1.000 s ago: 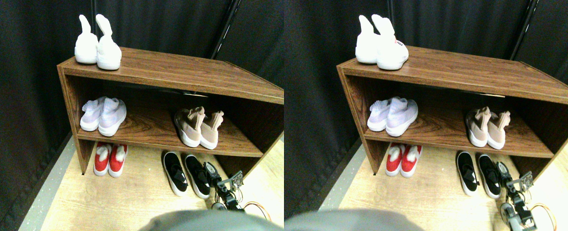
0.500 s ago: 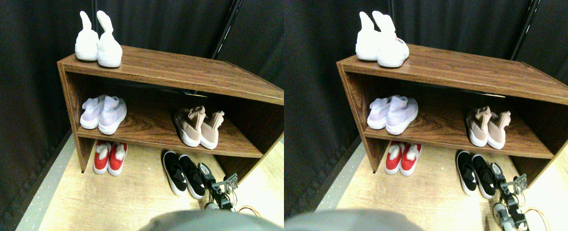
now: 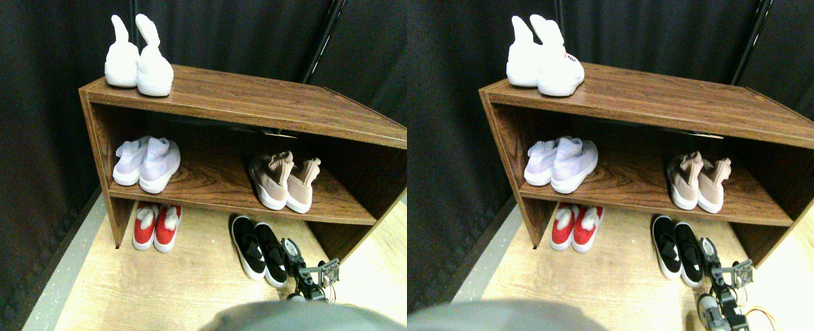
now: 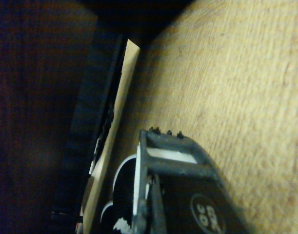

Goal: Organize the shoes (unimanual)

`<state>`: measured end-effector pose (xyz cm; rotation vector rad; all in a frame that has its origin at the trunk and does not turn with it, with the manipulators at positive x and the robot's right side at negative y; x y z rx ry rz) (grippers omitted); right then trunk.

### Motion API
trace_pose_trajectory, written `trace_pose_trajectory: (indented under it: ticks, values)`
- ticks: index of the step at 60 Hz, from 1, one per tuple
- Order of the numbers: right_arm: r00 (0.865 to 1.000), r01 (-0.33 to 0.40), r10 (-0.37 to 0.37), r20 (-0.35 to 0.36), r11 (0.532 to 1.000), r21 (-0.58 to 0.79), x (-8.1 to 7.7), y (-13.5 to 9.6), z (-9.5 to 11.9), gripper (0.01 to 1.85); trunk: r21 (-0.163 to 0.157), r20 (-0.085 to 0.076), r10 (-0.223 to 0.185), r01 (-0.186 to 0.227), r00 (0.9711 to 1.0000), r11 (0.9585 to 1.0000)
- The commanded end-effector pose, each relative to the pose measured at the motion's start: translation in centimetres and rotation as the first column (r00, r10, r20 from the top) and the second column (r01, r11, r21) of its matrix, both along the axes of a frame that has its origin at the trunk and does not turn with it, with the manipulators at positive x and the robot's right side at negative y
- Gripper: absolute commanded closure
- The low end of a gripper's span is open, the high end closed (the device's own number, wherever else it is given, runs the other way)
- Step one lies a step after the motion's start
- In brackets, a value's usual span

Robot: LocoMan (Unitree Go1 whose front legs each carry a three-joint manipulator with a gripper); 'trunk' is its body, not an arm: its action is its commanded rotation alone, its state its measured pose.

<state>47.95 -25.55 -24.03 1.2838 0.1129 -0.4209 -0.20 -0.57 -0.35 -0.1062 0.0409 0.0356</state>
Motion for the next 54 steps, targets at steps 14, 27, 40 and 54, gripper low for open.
trace_pose_trajectory:
  ticks: [14, 27, 40, 54]
  values:
    - [0.996, -0.066, 0.071, 0.05, 0.994, -0.088, 0.9, -2.1, 2.0, 1.8, 0.001, 0.006, -0.016, 0.016, 0.9998, 0.9999]
    - [0.984, -0.135, 0.148, 0.095, 0.981, -0.138, -0.1, -1.9, 4.6, 1.8, 0.022, 0.027, -0.042, 0.042, 0.9987, 0.9989]
    - [0.976, -0.162, 0.179, 0.126, 0.978, -0.132, -2.4, -1.0, 7.3, 1.8, 0.029, 0.055, -0.056, 0.054, 0.9969, 0.9981]
    - [0.949, -0.245, 0.267, 0.166, 0.959, -0.141, -5.2, -0.8, 8.8, 1.8, 0.036, 0.09, -0.072, 0.069, 0.9934, 0.997]
